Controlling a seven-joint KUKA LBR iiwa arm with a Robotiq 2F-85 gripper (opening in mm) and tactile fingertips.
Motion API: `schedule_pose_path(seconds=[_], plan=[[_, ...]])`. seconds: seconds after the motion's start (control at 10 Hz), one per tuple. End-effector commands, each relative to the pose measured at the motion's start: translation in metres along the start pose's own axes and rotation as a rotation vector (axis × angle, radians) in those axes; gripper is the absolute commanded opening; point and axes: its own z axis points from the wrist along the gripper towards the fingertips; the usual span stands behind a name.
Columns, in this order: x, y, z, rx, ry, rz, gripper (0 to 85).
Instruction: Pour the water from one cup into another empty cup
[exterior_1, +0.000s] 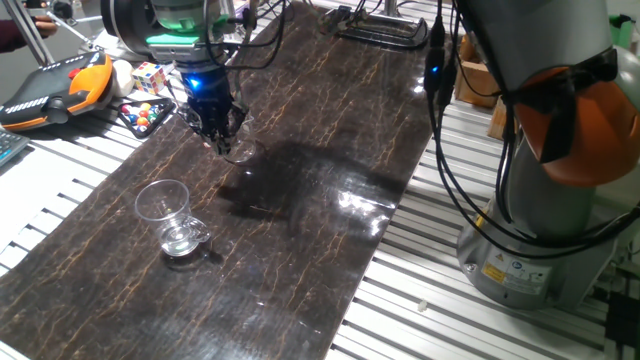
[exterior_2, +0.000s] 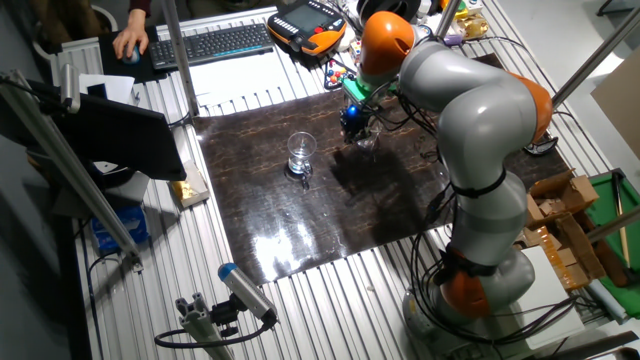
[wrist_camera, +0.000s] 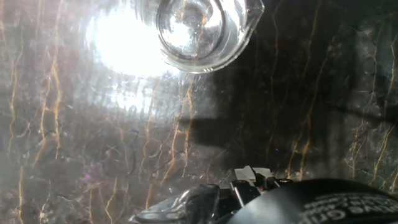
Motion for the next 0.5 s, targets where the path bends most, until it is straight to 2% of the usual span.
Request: schedule_pose_path(seconds=[0.0, 0.3, 0.4], plan=[[0.0006, 0.0001, 0.0016, -0.001, 0.008, -0.001, 0.7], [0.0030, 0.0015, 0.0043, 0.001, -0.003, 0.007, 0.7], [0.0037, 0.0010, 0.0057, 0.010, 0.007, 0.001, 0.7]])
